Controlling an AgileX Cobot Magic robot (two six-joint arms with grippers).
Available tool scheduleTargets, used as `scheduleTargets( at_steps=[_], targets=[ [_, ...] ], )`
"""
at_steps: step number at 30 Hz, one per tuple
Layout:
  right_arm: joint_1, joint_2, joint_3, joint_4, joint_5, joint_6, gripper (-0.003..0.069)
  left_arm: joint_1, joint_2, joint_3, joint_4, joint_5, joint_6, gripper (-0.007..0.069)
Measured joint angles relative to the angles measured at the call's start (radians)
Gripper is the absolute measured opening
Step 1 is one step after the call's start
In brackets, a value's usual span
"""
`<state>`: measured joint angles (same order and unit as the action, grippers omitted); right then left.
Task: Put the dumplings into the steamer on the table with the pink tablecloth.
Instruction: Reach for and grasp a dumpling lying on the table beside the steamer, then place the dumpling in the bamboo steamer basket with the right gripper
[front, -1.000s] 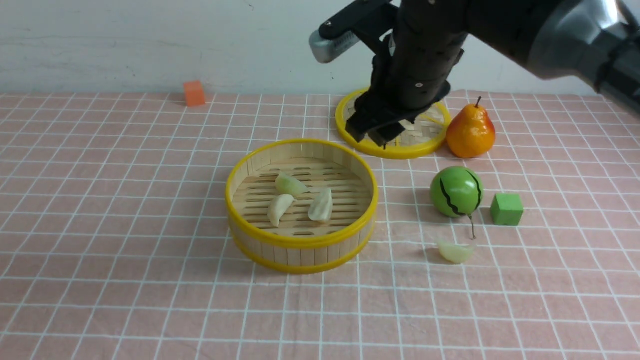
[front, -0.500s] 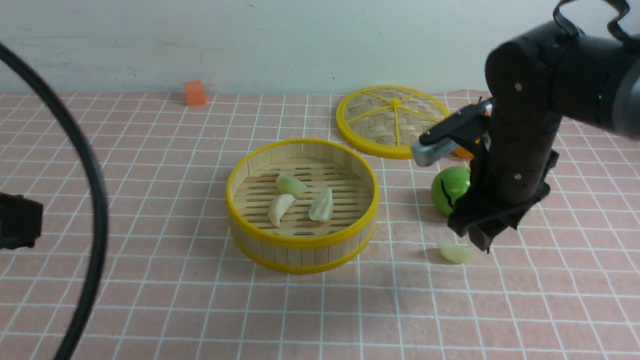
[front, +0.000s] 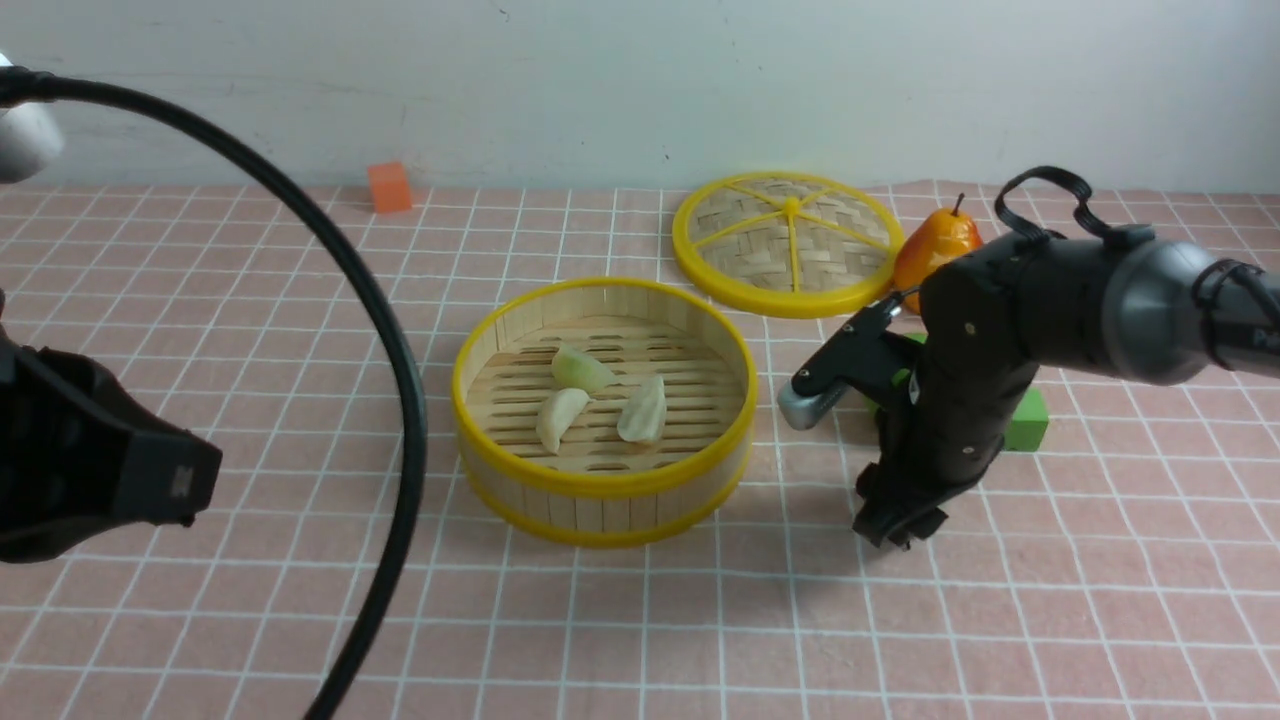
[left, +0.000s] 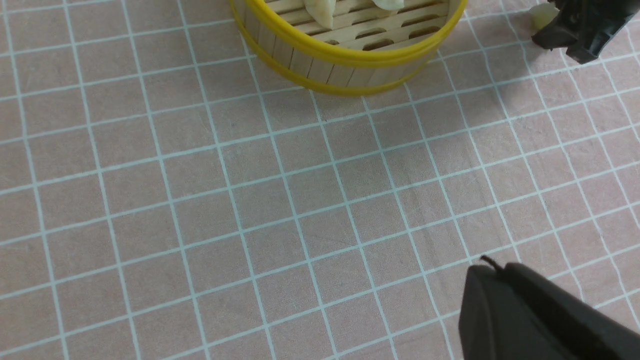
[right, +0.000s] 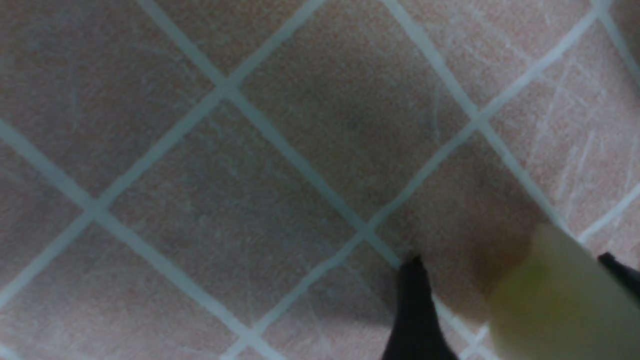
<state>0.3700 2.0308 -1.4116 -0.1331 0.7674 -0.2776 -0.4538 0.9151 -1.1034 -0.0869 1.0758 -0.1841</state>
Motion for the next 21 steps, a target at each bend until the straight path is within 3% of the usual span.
scheduleTargets(
  at_steps=[4, 8, 16, 21],
  targets=[
    [0.001, 0.003, -0.001, -0.007, 0.000, 0.000, 0.0388, 0.000, 0.003, 0.000, 0.000, 0.000, 0.000, 0.0016],
    [0.001, 0.004, -0.001, -0.020, -0.018, 0.000, 0.0235, 0.000, 0.003, 0.000, 0.000, 0.000, 0.003, 0.0017],
    [0.011, -0.025, -0.107, -0.019, 0.042, 0.037, 0.0229, 0.000, 0.003, 0.000, 0.000, -0.004, 0.025, 0.0020],
    [0.051, -0.056, -0.235, 0.065, 0.077, 0.071, 0.0229, 0.000, 0.003, 0.000, 0.000, -0.007, 0.030, 0.0020]
  ],
)
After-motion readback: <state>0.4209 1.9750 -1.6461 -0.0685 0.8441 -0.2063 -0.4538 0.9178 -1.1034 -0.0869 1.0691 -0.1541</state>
